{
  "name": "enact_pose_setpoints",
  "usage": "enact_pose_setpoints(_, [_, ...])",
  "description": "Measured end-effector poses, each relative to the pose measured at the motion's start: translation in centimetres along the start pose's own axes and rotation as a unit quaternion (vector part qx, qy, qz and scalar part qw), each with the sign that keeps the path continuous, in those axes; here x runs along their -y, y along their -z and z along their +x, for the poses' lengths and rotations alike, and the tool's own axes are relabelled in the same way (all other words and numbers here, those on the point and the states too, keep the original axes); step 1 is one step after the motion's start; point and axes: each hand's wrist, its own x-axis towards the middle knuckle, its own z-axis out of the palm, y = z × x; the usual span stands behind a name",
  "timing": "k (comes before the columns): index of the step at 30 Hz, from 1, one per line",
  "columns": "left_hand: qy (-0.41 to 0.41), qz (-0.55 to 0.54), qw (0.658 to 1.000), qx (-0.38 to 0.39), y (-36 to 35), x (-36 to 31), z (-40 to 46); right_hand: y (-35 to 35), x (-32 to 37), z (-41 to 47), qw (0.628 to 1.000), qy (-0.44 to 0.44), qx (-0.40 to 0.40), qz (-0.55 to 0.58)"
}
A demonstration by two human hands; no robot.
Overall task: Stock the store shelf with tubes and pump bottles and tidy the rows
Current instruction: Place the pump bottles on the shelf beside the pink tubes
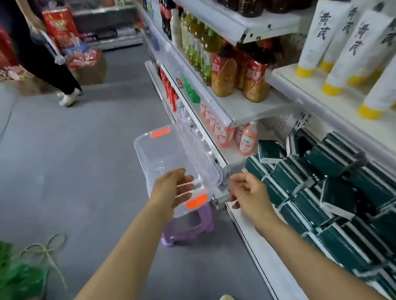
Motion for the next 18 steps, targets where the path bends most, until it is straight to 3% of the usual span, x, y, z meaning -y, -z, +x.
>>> enact_pose_setpoints(9, [0.030,0.077,0.996,-0.013,3.0,-1.3,11.4,-6.8,-1.6,8.6,0.993,-0.105,0.028,0.035])
enact_pose_setpoints(18, [0.132,0.127,0.982,0.037,5.3,-0.5,25.5,-17.0,-5.4,17.5,0.951,-0.270,-0.057,0.140])
